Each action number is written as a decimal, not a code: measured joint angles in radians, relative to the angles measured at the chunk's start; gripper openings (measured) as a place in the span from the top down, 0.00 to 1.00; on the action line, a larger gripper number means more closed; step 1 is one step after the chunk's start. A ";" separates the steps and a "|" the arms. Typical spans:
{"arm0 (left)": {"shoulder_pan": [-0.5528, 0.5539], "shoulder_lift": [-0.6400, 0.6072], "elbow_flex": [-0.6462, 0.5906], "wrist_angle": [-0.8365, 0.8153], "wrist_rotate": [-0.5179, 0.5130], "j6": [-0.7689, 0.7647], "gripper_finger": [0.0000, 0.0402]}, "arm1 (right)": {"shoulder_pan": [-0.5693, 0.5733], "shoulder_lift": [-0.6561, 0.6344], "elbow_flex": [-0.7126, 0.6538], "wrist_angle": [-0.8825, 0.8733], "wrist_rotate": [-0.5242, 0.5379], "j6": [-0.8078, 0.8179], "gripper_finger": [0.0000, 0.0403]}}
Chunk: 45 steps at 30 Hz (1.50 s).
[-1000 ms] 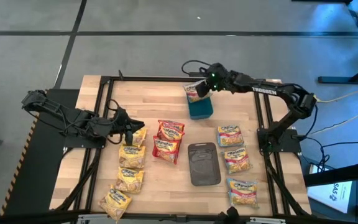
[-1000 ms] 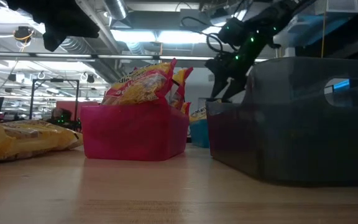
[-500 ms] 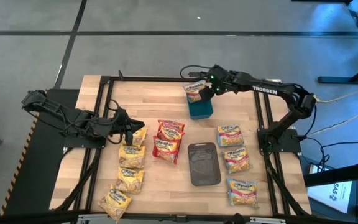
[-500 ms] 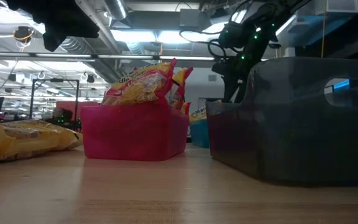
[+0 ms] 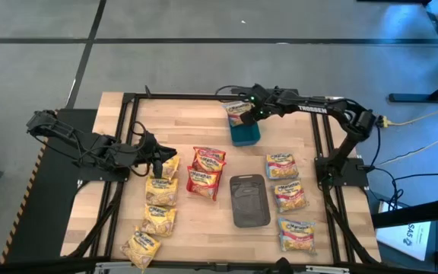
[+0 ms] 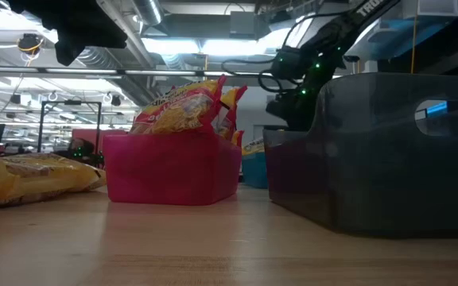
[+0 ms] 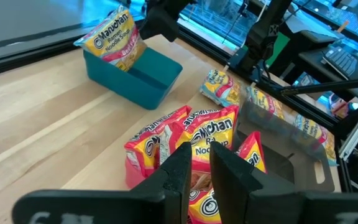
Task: Sort Maruchan noodles
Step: Put the blue bag into the blue bin
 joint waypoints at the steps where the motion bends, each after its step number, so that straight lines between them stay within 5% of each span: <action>1: 0.000 0.000 0.000 0.000 -0.001 0.000 0.87 | 0.000 0.002 0.000 0.020 -0.023 -0.008 0.97; 15: 0.000 0.000 0.000 -0.001 -0.021 0.001 0.87 | 0.020 0.042 0.001 0.099 -0.128 -0.015 0.98; 26: 0.000 0.000 0.000 0.001 -0.022 -0.001 0.87 | 0.043 0.094 0.012 0.117 -0.088 -0.036 0.98; 32: 0.000 0.000 0.000 0.006 -0.010 -0.019 0.87 | 0.052 0.052 0.110 0.018 0.032 -0.079 0.99; 40: 0.000 0.000 0.000 0.006 -0.009 -0.020 0.87 | 0.053 0.052 0.133 -0.030 -0.013 -0.103 0.98; 45: 0.000 0.000 0.000 0.005 0.004 -0.021 0.87 | 0.055 -0.017 0.133 -0.222 -0.043 -0.105 0.99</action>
